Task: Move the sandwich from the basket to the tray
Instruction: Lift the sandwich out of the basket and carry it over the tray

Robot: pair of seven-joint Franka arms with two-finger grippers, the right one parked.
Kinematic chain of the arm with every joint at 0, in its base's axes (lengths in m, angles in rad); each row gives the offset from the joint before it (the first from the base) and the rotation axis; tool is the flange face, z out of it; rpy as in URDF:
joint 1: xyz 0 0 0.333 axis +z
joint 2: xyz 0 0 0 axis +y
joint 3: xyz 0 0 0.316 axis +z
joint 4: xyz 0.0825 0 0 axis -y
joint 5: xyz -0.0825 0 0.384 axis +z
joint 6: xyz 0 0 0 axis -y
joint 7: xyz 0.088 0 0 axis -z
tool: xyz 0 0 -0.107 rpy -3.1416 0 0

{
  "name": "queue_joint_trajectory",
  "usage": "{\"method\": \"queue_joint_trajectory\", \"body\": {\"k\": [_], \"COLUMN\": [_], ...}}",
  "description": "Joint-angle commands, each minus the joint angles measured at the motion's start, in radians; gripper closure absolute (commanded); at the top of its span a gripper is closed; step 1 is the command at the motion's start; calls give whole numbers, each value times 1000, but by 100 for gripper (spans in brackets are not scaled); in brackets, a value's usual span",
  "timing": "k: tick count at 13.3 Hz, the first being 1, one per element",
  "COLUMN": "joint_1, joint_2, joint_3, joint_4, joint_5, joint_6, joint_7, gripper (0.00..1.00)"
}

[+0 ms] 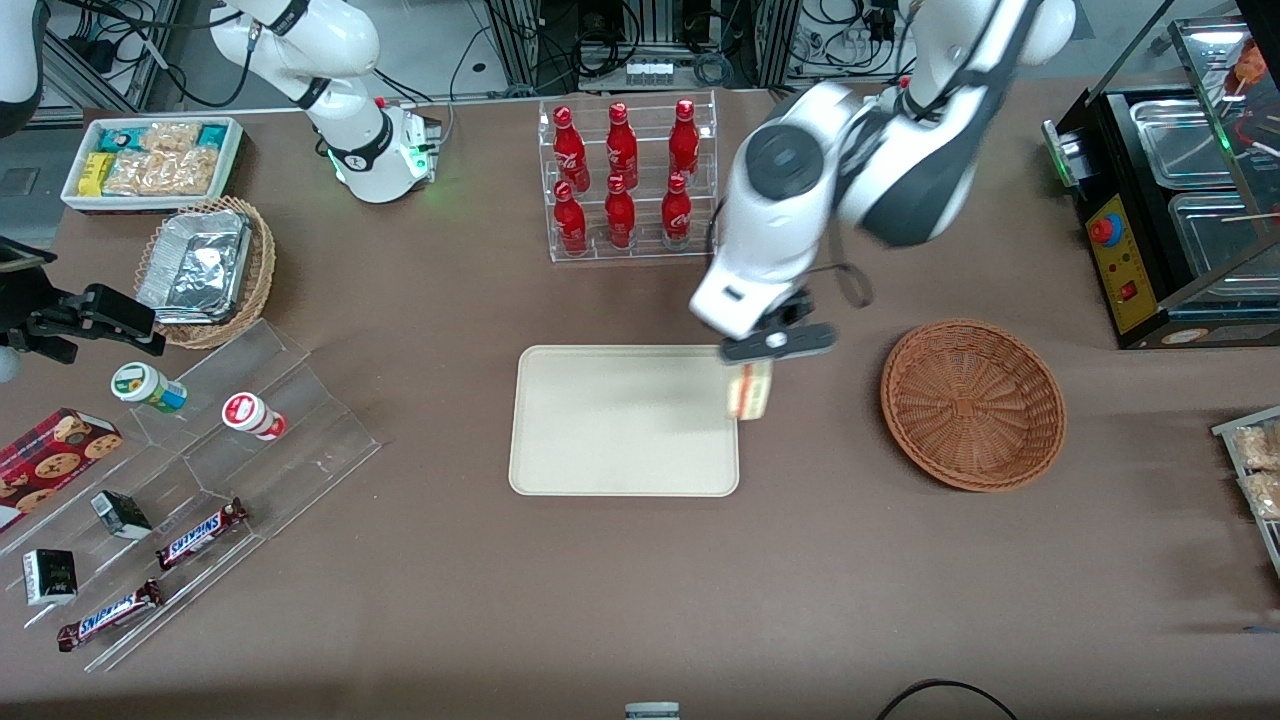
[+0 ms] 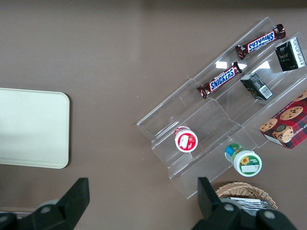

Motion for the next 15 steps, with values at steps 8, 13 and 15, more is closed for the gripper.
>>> {"method": "queue_joint_trajectory", "body": {"k": [8, 13, 15], "joint_1": [-88, -82, -85], "joint_2": [284, 313, 336], "joint_3": [28, 28, 28], "joint_4": [80, 84, 112], "joint_5": [26, 115, 116], "joint_6": [208, 213, 219], "joint_7": [6, -103, -112], "gripper": [99, 100, 100]}}
